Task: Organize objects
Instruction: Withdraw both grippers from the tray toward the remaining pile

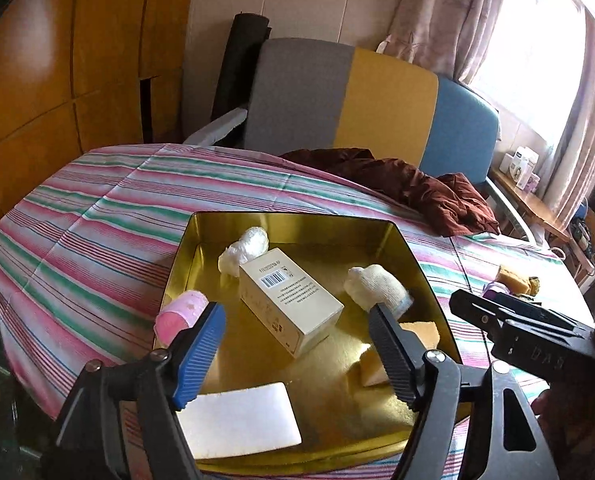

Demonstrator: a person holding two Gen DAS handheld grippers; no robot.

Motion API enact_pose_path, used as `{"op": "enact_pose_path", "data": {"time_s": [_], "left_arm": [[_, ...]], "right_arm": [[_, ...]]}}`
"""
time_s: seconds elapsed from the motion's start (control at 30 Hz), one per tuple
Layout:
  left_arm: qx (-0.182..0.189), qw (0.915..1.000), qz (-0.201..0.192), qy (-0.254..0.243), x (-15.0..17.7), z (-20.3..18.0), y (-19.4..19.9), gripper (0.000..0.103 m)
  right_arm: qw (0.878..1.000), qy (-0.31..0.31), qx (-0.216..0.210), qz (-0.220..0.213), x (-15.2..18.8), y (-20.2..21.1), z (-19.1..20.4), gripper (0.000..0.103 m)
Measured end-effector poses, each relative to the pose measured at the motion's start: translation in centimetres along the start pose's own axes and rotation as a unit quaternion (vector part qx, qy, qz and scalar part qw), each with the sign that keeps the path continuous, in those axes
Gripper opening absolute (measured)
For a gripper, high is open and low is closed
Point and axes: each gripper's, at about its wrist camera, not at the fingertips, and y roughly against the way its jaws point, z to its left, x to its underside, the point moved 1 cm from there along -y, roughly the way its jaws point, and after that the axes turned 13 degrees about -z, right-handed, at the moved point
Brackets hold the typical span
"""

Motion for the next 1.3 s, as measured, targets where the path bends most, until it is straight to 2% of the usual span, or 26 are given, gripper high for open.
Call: {"op": "enact_pose_path", "data": {"time_s": [0.1,0.43,0.67,0.97,1.3], "left_arm": [[0.004,0.9999,0.005,0.009,0.4,0.0,0.4,0.084],[-0.017,0.9997,-0.002,-0.015,1.6,-0.4,1.8,0.084],[-0.036,0.9988,-0.024,-0.024,1.3,-0.2,2.9,0.086],[-0.022,0.9983,-0.028,-0.045,1.4,-1.7,3.3,0.087],[-0.005,0.998,-0.012,-0.062,2.1,-3.3,2.8,0.087]], "right_arm": [[1.0,0.013,0.015,-0.014,0.4,1.0,0.2,0.079],[0.997,0.06,0.034,-0.043,2.1,3.2,1.7,0.08],[0.996,0.057,0.036,-0.058,2.2,4.1,1.7,0.081],[0.996,0.051,0.044,-0.062,2.5,4.6,0.3,0.081],[0.996,0.028,0.066,-0.047,3.0,4.3,-2.6,0.081]]}}
